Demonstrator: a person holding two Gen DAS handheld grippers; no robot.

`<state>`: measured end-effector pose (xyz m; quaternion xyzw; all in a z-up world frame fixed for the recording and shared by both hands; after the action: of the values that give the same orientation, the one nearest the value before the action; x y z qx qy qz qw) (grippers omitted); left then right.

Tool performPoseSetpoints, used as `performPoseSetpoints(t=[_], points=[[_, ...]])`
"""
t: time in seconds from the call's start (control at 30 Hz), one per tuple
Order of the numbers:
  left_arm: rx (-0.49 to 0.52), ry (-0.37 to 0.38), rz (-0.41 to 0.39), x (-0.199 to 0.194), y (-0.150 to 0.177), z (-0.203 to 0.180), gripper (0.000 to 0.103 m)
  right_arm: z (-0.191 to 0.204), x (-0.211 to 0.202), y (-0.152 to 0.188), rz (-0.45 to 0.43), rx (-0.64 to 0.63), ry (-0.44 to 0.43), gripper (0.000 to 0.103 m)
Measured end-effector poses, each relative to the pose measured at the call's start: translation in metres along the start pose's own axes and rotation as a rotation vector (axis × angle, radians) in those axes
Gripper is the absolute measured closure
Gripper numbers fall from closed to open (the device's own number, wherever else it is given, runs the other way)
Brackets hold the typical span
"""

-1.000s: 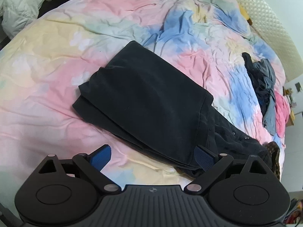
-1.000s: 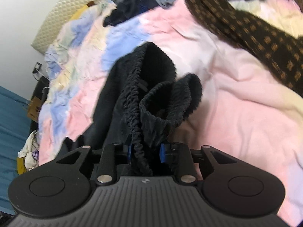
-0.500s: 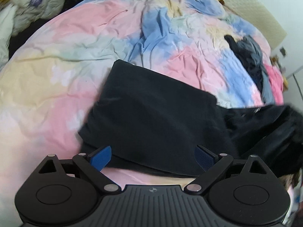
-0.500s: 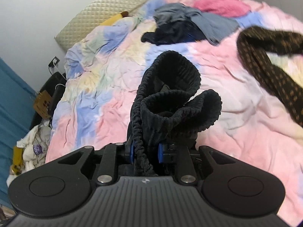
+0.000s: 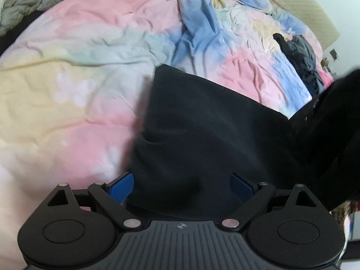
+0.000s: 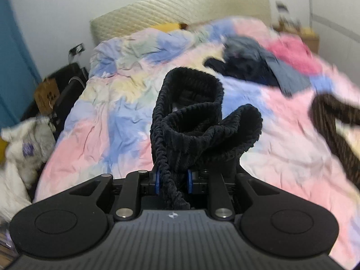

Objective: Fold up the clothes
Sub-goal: 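Grasp the elastic waistband with the right tool and lift it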

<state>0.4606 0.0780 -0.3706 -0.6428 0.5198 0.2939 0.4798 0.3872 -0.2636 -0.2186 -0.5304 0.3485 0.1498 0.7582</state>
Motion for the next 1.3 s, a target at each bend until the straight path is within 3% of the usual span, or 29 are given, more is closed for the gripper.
performPoseSetpoints(t=[0.17, 0.3, 0.47, 0.57, 0.83, 0.87, 0.93, 1.1, 1.3], points=[[-0.032, 0.033, -0.029, -0.025, -0.012, 0.045, 0.009, 0.093, 0.02, 0.024, -0.006, -0.162, -0.026, 0.082], [-0.105, 0.047, -0.061, -0.045, -0.016, 0.086, 0.009, 0.152, 0.055, 0.069, 0.064, -0.319, -0.075, 0.082], [-0.157, 0.036, -0.075, -0.061, -0.015, 0.121, 0.009, 0.187, 0.11, 0.136, 0.226, -0.493, -0.08, 0.081], [-0.193, 0.052, -0.09, -0.066, -0.014, 0.13, 0.009, 0.197, 0.121, 0.148, 0.265, -0.562, -0.108, 0.074], [-0.256, 0.192, -0.092, -0.051, -0.023, 0.104, 0.009, 0.176, 0.107, 0.121, 0.342, -0.565, -0.297, 0.055], [-0.249, 0.209, -0.092, -0.048, -0.026, 0.097, 0.009, 0.172, 0.1, 0.116, 0.334, -0.561, -0.319, 0.049], [-0.227, 0.232, -0.09, -0.041, -0.031, 0.082, 0.009, 0.159, 0.09, 0.103, 0.312, -0.544, -0.334, 0.047], [-0.163, 0.223, -0.05, -0.017, -0.041, 0.047, 0.009, 0.112, 0.079, 0.077, 0.278, -0.406, -0.29, 0.046], [-0.137, 0.172, -0.004, 0.016, -0.046, 0.027, 0.009, 0.074, 0.095, 0.081, 0.306, -0.364, -0.189, 0.047]])
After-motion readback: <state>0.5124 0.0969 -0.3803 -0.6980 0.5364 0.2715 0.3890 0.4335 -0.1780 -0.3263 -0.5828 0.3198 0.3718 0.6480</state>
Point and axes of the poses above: each gripper's, at about its wrist camera, not at the fingertips, and x roughly the way its jaws point, z to its left, y to its underside, the point moved 3 cm from there along x, roughly the way its jaws point, and after that the axes turned 1 degree about y, right-handed, at the moved point
